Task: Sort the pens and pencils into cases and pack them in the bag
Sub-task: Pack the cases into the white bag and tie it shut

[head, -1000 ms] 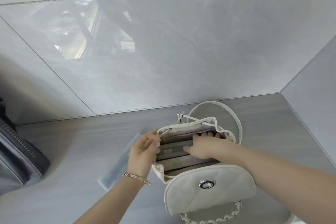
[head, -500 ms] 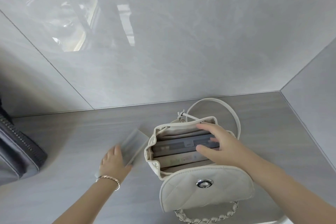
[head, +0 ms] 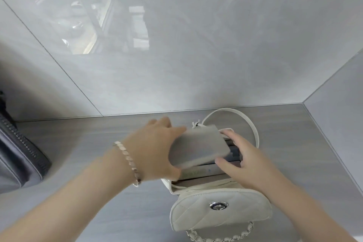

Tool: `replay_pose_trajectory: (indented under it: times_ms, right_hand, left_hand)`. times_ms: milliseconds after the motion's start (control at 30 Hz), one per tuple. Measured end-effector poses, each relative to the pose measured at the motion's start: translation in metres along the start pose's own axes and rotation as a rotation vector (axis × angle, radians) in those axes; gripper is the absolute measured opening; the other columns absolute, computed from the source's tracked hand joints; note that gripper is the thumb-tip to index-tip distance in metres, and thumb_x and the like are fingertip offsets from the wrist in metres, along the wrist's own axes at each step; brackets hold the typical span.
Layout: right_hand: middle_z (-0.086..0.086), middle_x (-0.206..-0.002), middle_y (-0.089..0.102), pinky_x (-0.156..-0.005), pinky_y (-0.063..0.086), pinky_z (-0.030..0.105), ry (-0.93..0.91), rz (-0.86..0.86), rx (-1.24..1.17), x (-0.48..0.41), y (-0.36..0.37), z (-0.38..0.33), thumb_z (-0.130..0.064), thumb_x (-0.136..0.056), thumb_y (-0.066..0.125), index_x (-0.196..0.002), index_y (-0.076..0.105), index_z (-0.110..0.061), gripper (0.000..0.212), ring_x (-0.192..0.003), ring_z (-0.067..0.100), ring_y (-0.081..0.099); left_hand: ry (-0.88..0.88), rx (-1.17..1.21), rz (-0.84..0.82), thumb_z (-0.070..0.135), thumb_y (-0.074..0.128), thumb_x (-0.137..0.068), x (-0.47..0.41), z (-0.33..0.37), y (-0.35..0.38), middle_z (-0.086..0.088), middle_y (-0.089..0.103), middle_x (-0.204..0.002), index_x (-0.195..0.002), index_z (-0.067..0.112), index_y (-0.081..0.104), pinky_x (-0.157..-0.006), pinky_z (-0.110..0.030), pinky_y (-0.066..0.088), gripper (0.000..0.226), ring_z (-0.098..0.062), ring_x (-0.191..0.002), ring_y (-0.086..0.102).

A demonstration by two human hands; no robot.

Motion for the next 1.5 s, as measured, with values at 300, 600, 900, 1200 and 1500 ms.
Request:
replay_pose_trajectory:
  times_ms: [300, 600, 900, 1200, 1500]
  right_hand:
    - [-0.039, -0.119, 0.043, -0.079, 0.046, 0.018, 0.061, 0.109, -0.209, 0.015, -0.005, 0.02, 0.004, -0.082, 0.039, -0.112, 0.034, -0.057, 0.069, -0.114, 0.042, 0.045]
    - [-0.036, -0.118, 0.042, -0.087, 0.047, 0.023, 0.073, 0.186, -0.174, 0.02, -0.006, 0.027, 0.007, -0.081, 0.042, -0.115, 0.036, -0.052, 0.068, -0.114, 0.024, 0.053]
    - [-0.033, -0.113, 0.038, -0.074, 0.035, -0.003, 0.043, 0.174, -0.07, 0.016, -0.001, 0.029, 0.008, -0.079, 0.046, -0.102, 0.035, -0.055, 0.068, -0.103, 0.002, 0.047]
    - [-0.025, -0.112, 0.043, -0.09, 0.024, -0.001, -0.208, -0.093, 0.313, -0.015, 0.012, 0.013, -0.013, -0.086, 0.057, -0.12, 0.055, -0.029, 0.039, -0.111, -0.007, 0.039]
    - [0.005, -0.105, 0.059, -0.082, 0.042, 0.036, -0.331, -0.255, 1.013, -0.048, 0.073, 0.007, -0.057, -0.066, 0.069, -0.113, 0.058, -0.021, 0.06, -0.1, 0.026, 0.054]
  left_hand:
    - [0.115, -0.215, -0.087, 0.038, 0.068, -0.071, -0.052, 0.046, 0.075, -0.006, 0.042, -0.124, -0.124, 0.017, 0.045, -0.086, -0.035, 0.042, 0.062, -0.028, -0.119, 0.039]
    - [0.196, -0.036, 0.058, 0.038, 0.064, -0.071, -0.054, 0.035, 0.077, 0.003, 0.045, -0.127, -0.131, 0.027, 0.044, -0.099, -0.035, 0.041, 0.065, -0.022, -0.119, 0.04]
    - [0.247, -0.074, -0.02, 0.032, 0.068, -0.075, -0.084, 0.052, 0.115, -0.007, 0.034, -0.139, -0.145, 0.018, 0.024, -0.106, -0.038, 0.034, 0.083, -0.031, -0.123, 0.035]
    - [0.076, 0.152, 0.554, 0.032, 0.06, -0.07, -0.024, -0.028, 0.059, -0.003, 0.063, -0.106, -0.112, 0.021, 0.056, -0.085, -0.031, 0.05, 0.044, -0.019, -0.099, 0.055]
    - [-0.314, 0.345, 0.228, 0.02, 0.048, -0.086, -0.029, -0.056, 0.09, 0.004, 0.037, -0.064, -0.059, 0.02, 0.026, -0.052, -0.026, 0.027, 0.035, -0.02, -0.066, 0.039]
Point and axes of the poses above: each hand's wrist, its own x-axis away from the middle knuckle, its own y-axis out of the palm, z = x × y, the point moved 7 cm from there along -x, towards the middle knuckle
